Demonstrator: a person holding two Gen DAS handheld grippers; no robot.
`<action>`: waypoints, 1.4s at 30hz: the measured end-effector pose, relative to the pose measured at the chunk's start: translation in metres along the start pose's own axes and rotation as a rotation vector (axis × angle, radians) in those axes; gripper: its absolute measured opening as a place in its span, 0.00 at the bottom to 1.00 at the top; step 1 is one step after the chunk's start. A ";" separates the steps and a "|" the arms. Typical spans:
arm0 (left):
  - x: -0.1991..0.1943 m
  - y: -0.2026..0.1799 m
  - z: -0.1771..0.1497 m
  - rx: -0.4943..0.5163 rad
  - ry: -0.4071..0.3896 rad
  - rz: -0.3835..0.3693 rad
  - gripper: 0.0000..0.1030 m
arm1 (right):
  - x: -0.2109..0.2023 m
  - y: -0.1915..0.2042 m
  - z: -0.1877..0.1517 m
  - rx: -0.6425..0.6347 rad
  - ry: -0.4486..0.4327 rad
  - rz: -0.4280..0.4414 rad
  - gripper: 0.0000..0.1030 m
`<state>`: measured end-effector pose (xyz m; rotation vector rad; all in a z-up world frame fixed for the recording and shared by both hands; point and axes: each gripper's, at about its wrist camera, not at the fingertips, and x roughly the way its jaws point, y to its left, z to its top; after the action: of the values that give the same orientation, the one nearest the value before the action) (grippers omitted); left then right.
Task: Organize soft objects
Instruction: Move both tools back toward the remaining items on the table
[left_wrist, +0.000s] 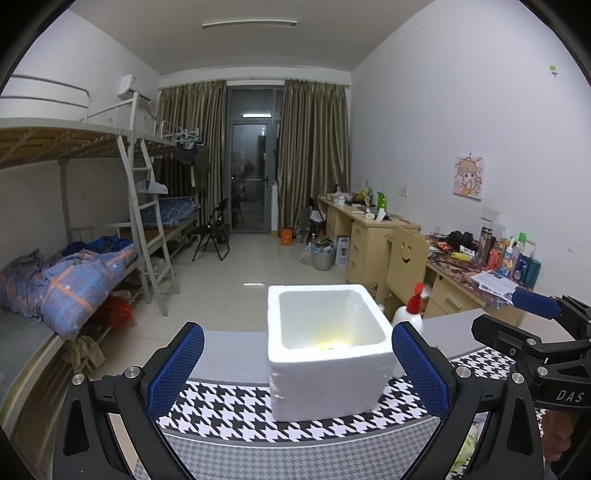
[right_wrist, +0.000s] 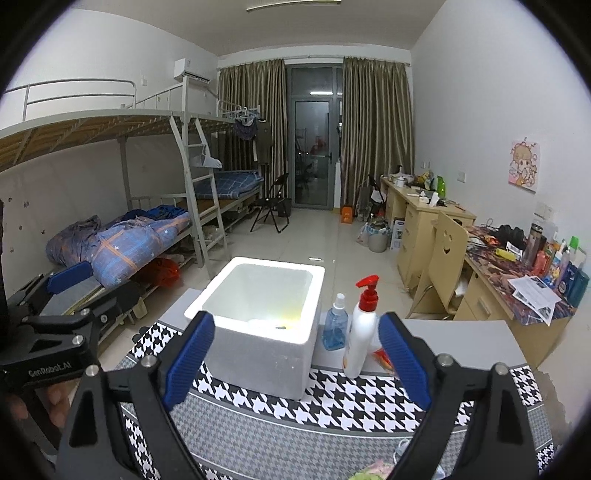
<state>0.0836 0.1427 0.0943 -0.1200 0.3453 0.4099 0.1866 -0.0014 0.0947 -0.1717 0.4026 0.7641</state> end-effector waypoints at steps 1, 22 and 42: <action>-0.001 -0.002 -0.002 0.001 0.007 -0.007 0.99 | -0.002 0.000 -0.002 0.001 -0.002 0.000 0.90; -0.034 -0.038 -0.021 0.043 -0.005 -0.104 0.99 | -0.053 -0.021 -0.029 0.046 -0.029 -0.038 0.90; -0.052 -0.094 -0.056 0.088 -0.012 -0.256 0.99 | -0.091 -0.051 -0.074 0.105 -0.021 -0.141 0.90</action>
<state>0.0605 0.0276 0.0640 -0.0741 0.3309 0.1423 0.1414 -0.1169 0.0647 -0.0927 0.4052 0.6040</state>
